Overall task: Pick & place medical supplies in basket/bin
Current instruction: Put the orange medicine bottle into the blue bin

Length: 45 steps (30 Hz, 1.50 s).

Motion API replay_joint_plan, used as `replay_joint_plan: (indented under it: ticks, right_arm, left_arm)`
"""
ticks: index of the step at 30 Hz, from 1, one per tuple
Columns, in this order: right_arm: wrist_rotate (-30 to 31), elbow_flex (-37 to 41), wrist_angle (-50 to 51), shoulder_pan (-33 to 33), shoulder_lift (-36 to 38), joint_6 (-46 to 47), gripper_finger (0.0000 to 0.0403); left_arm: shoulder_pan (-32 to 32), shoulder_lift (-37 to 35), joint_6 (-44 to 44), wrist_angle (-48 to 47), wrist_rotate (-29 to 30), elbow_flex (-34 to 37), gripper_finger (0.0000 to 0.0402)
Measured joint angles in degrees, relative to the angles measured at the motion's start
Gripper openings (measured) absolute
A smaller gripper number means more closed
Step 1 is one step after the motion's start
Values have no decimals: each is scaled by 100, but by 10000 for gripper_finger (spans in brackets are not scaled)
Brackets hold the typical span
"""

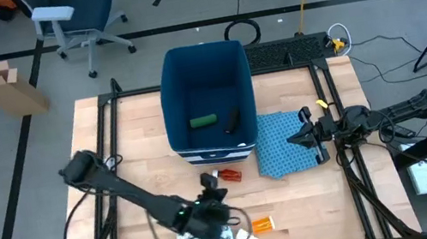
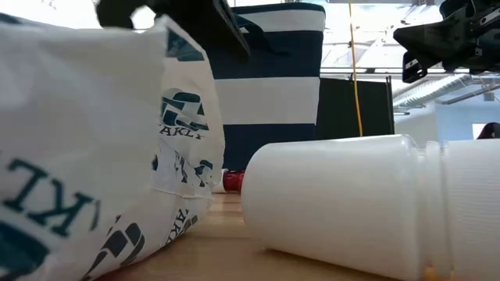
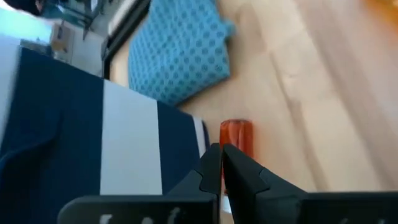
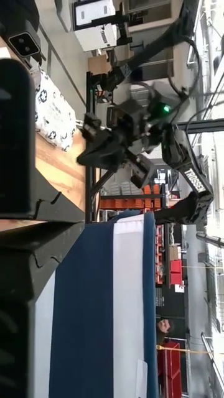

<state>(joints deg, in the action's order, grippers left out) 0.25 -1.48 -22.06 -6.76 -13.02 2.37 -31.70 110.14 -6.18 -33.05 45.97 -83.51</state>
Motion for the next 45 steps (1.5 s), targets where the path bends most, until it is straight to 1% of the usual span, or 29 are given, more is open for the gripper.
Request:
replay_joint_plan:
  ticks: [3, 6, 8, 11, 14, 17, 20, 23, 27, 31, 34, 41, 43, 45]
  right_arm:
    - [-3, 0, 4, -1, -2, 47, 0]
    - [-4, 2, 6, -2, 0, 120, 0]
    - [-10, 2, 9, -2, -1, 148, 0]
    - [-22, 3, 25, -2, 0, 123, 0]
    - [-26, 2, 26, 0, 0, 75, 0]
    - [-28, 4, 31, 0, 0, 55, 0]
    - [-28, 2, 29, -1, 0, 52, 0]
    - [-28, 2, 6, 0, -22, 42, 0]
    - [-33, 4, 7, 0, -48, 38, 0]
    - [-33, 3, 8, 0, -52, 3, 0]
    - [-33, 4, 9, 0, -54, -16, 0]
    - [-33, 4, 7, 0, -55, -137, 0]
    - [-33, 3, 7, 0, -52, -155, 0]
    - [-33, 3, 7, 0, -52, -169, 0]
  left_arm:
    - [185, 344, 38, -461, -195, -413, 21]
    - [360, 535, 67, -652, -637, -534, 40]
    - [470, 596, 74, -628, -1005, -542, 69]
    - [579, 648, 66, -625, -1384, -544, 127]
    - [671, 692, 50, -652, -1590, -542, 192]
    - [786, 751, -26, -567, -1674, -548, 248]
    - [892, 871, -227, -498, -1748, -544, 290]
    - [989, 1000, -393, -408, -1871, -544, 316]
    - [1146, 1210, -548, -315, -2056, -544, 324]
    - [1333, 1355, -730, -303, -2095, -542, 313]
    - [1499, 1354, -740, -293, -2317, -542, 304]
    - [1922, 1341, -691, -250, -3387, -548, 298]
    - [2017, 1338, -664, -259, -3744, -548, 291]
    - [2061, 1338, -668, -273, -3949, -548, 281]
